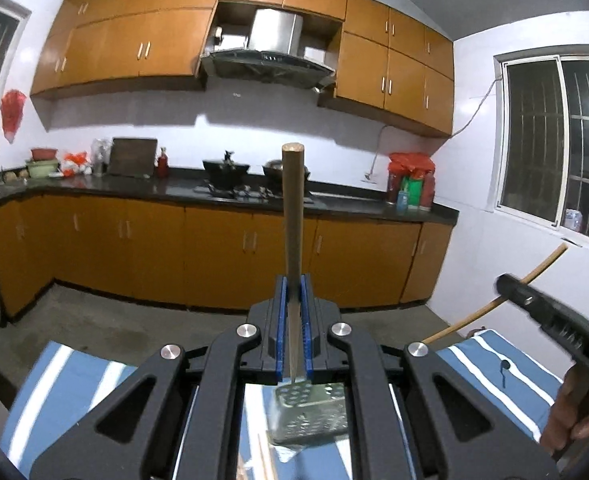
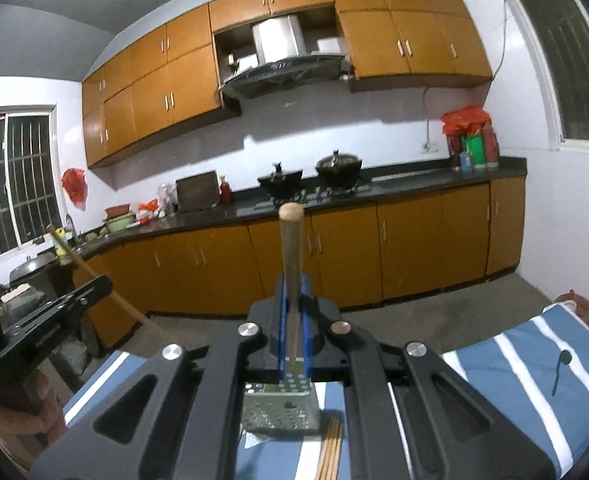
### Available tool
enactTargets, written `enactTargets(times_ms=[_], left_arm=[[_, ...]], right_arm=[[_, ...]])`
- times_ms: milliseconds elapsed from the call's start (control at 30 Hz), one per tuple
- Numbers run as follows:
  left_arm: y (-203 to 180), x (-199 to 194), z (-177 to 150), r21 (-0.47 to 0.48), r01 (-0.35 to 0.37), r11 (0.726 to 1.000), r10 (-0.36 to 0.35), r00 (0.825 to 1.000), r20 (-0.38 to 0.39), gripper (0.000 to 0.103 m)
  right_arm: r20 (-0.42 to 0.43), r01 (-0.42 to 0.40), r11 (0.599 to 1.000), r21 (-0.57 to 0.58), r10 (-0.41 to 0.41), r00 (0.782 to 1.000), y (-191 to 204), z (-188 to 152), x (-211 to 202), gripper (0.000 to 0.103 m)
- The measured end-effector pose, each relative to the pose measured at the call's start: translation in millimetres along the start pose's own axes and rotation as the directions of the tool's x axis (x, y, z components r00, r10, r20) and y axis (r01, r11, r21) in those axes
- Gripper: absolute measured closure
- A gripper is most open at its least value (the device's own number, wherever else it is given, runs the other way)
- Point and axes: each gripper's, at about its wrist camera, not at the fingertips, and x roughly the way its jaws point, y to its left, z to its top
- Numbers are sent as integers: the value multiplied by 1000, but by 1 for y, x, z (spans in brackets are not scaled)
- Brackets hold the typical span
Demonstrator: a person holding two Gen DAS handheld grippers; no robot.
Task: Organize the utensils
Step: 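Open the right tool to drop its chopstick into the holder while the left tool releases its own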
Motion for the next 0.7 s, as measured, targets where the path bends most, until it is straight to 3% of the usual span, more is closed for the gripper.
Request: enactTargets(times_ms=[367, 433, 467, 500, 700], left_arm=[[-4, 48, -35, -40, 19, 999, -24, 992, -126, 94], [-2, 46, -37, -43, 23, 999, -28, 991, -129, 82], [-1, 44, -36, -42, 16, 999, -21, 992, -123, 66], [0, 43, -35, -43, 13, 999, -18, 993, -116, 59], [5, 34, -29, -64, 11, 998, -17, 995, -95, 57]], right_arm=[[-140, 6, 1000, -17, -8, 990, 11, -37, 52, 91], [-136, 6, 1000, -20, -9, 991, 11, -38, 51, 83], [-132, 8, 1000, -19, -11, 991, 10, -39, 50, 78], [-126, 11, 1000, -15, -13, 992, 9, -38, 49, 77], [-96, 17, 1000, -7, -18, 995, 7, -34, 36, 73]])
